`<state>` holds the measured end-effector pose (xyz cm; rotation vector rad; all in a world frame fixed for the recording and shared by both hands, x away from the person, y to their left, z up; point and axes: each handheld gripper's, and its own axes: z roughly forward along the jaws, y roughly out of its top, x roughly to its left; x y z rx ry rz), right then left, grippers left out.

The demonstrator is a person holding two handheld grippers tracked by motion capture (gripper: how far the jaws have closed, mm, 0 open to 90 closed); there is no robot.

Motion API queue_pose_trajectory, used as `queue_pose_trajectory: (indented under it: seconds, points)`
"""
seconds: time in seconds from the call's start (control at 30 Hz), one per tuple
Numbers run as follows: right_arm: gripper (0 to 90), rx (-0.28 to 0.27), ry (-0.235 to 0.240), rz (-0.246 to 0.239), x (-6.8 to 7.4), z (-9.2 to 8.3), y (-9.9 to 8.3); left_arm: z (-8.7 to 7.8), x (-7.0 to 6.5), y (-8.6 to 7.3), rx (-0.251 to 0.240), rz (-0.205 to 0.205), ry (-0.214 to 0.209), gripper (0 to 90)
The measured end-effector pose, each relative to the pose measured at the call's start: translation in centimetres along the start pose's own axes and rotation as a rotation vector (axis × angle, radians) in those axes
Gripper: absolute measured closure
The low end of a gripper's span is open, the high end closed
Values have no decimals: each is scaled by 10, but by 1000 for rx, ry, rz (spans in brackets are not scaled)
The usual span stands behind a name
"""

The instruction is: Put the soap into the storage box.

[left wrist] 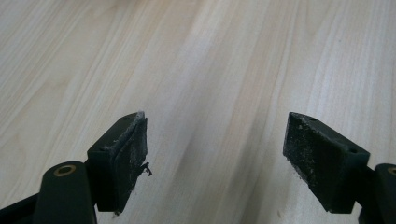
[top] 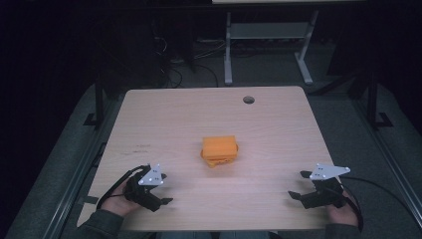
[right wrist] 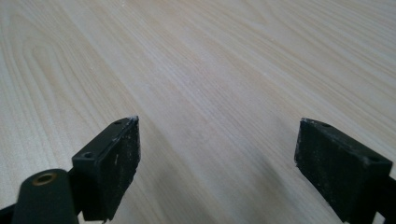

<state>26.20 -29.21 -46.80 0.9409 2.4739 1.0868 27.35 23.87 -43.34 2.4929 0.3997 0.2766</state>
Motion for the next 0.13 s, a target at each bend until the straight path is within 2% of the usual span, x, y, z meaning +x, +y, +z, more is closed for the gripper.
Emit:
queue_pose_trajectory:
  seconds: [0.13]
  points:
    - [137, 4, 14, -7, 1, 1, 1, 0, 1, 2, -7, -41, -2, 215]
